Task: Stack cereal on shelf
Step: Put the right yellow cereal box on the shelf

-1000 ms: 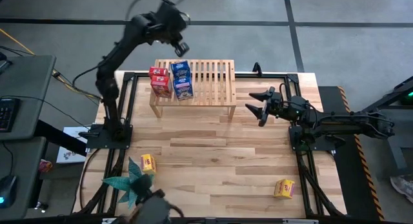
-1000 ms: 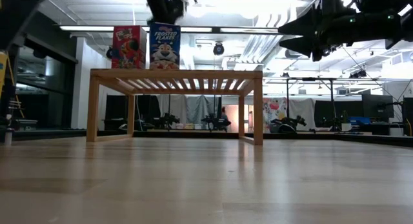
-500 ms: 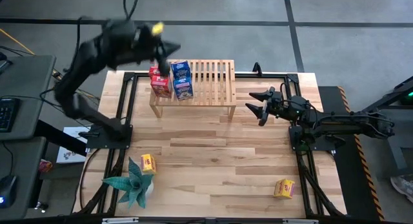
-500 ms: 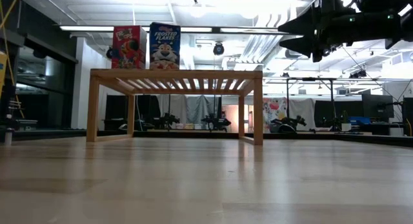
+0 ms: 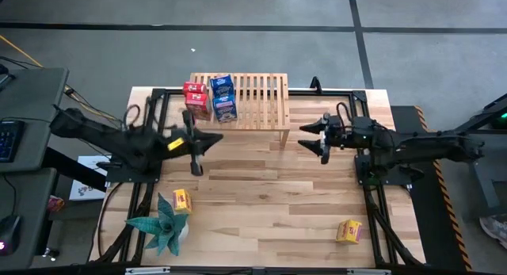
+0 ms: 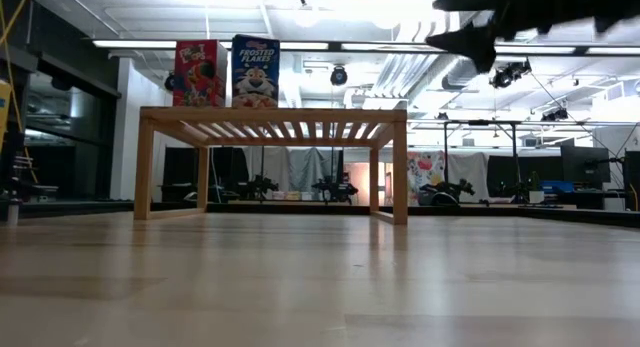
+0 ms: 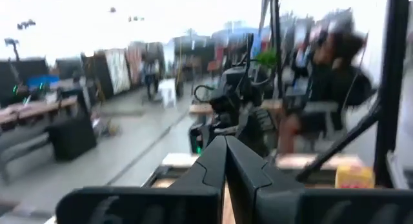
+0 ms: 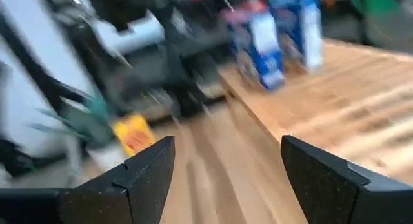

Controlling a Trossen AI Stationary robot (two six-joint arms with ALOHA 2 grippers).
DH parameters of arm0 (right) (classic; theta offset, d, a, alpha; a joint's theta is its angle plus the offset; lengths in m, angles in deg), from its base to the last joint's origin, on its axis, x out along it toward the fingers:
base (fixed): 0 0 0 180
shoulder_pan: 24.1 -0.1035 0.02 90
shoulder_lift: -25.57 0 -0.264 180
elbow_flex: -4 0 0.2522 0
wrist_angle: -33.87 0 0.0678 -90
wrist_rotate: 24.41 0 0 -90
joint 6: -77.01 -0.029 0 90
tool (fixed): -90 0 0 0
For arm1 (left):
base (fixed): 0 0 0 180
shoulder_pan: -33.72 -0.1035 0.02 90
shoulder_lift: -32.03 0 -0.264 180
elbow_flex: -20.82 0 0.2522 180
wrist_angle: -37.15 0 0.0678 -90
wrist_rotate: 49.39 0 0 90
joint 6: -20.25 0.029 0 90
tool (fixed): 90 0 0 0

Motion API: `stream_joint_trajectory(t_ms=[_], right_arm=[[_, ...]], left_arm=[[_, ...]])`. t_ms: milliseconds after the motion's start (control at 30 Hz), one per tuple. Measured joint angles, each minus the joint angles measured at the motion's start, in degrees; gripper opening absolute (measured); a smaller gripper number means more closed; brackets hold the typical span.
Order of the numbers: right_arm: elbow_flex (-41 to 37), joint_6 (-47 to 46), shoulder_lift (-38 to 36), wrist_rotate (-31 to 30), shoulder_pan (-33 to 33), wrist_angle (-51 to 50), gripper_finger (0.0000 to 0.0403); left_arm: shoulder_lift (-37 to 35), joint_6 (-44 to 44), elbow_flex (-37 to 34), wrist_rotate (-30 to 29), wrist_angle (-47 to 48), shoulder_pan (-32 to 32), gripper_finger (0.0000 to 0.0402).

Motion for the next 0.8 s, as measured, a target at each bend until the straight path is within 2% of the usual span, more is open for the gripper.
stream_joint_trajectory(t_ms=[100,167,233,367,500,600,700,800], right_arm=[[12.37,-3.48,2.33,-10.33,-4.28,-22.79,0.0275],[20.20,-9.90,5.08,-13.43,-6.65,-37.16,0.0275],[27.16,-17.01,8.30,-12.81,-8.94,-50.48,0.0275],[36.85,-36.56,14.75,-6.51,-14.44,-70.60,0.0275],[40.84,-55.56,20.40,2.64,-22.03,-82.33,0.0275],[41.48,-68.79,23.82,8.49,-28.25,-86.48,0.0275],[41.48,-79.81,26.42,12.57,-34.42,-88.44,0.0275],[41.48,-89.94,28.26,13.59,-40.64,-90.00,0.0275]], left_arm=[[-0.86,2.45,-8.00,0.78,-14.65,0.89,0.0000],[-1.06,3.76,-10.91,0.89,-19.79,1.19,0.0000],[-1.11,3.90,-11.93,1.00,-21.41,1.26,0.0000],[-1.17,1.74,-12.22,1.85,-19.16,1.25,0.0000],[-0.69,0.53,-12.22,3.04,-18.24,1.29,0.0000],[-0.75,0.30,-12.22,3.57,-18.54,1.62,0.0000],[-0.71,0.30,-12.22,3.87,-18.46,1.62,0.0000],[-0.72,0.30,-12.22,4.81,-18.61,1.62,0.0000]])
